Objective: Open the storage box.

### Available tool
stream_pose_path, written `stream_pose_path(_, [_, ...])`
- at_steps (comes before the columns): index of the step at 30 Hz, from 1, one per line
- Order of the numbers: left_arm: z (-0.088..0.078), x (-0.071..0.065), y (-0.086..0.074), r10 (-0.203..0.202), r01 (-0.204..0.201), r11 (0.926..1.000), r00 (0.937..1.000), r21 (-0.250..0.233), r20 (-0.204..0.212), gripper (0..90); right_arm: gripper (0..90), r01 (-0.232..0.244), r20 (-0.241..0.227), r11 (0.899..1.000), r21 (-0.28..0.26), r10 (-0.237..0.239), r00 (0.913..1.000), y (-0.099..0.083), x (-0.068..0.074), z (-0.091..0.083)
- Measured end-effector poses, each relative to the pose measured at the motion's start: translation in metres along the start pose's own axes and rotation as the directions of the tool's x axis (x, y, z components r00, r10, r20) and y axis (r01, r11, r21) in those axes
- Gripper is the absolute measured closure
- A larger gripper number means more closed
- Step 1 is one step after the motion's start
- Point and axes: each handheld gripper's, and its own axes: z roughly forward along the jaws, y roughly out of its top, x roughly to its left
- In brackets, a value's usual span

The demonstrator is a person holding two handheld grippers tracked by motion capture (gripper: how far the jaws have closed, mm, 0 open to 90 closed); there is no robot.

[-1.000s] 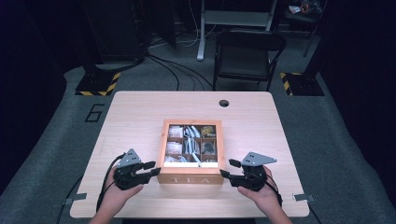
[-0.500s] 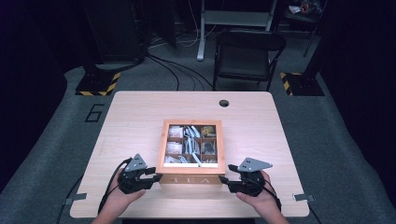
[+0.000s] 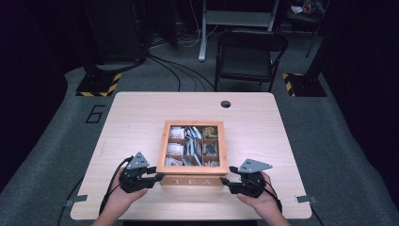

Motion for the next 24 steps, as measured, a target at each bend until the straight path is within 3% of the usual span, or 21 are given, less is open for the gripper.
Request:
stream_pose_path(4, [-0.001, 0.000, 0.002, -0.008, 0.008, 0.9999, 1.0000, -0.009, 0.004, 60.8, 51.7, -0.010, -0.001, 1.000, 0.007, 0.010, 0.9999, 0.003, 0.001, 0.002])
stream_pose_path(11, [-0.001, 0.001, 0.005, 0.007, -0.007, 1.0000, 1.0000, 0.002, 0.003, 60.6, 56.8, -0.016, -0.013, 0.999, 0.031, 0.017, 0.9998, 0.012, -0.001, 0.008])
stream_pose_path(24, [-0.007, 0.005, 0.018, 0.002, -0.002, 0.9999, 0.9999, -0.012, 0.015, 57.8, 56.6, -0.035, -0.034, 0.994, 0.099, 0.038, 0.9987, 0.033, -0.005, 0.011])
